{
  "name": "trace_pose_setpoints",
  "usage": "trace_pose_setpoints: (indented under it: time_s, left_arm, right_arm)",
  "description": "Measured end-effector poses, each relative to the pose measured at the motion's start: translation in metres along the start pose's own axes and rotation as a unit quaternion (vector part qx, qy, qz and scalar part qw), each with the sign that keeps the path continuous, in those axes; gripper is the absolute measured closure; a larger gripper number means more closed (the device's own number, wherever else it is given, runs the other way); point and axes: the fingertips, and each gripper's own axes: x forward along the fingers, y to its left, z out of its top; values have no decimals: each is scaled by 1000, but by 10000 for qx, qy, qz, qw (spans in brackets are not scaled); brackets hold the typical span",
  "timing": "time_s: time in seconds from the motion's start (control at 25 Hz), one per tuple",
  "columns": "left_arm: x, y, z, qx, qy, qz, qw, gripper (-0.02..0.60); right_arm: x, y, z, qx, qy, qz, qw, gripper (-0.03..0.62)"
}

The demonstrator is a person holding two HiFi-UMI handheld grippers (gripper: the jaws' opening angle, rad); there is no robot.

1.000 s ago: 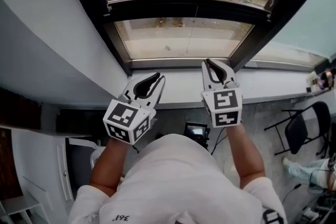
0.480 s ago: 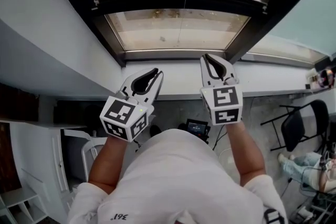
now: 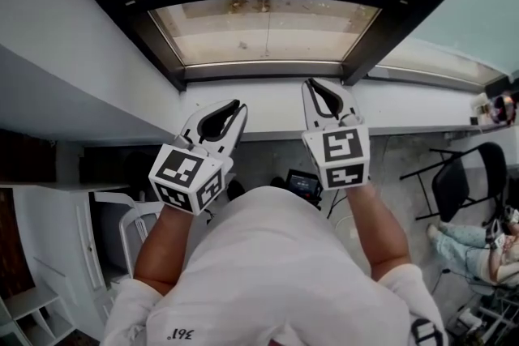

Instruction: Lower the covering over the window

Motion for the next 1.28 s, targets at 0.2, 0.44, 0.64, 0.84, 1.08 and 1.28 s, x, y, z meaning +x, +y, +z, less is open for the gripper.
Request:
trace_pose_setpoints:
  time_s: [0.2,0.44,0.64,0.84,1.08,1.28]
  left_arm:
    - [-1,-5,-9,-26,91,-27,10000,522]
    - [-2,-10,-20,-85,207,-79,9997,522]
    - [-3,-9,-26,-122,258,-110,9995,522]
    - [-6,-7,-27,-151,301,-135,9993,522]
    - [-6,-5,-28,-155,321,-162,9992,522]
    - [-6,-3,-24,-121,304,-187,9993,522]
  right_arm:
    - [-4,7,-13,27,97,80,9999,562]
    - [-6,13,-23,51,173,152,9997,571]
    - [-4,18,-29,72,231,207,9995,571]
    - [-2,24,-30,96,290,242,9992,571]
    - [1,27,-30,82,313,251,9992,571]
    - [4,29,-25,48,309,246,9992,571]
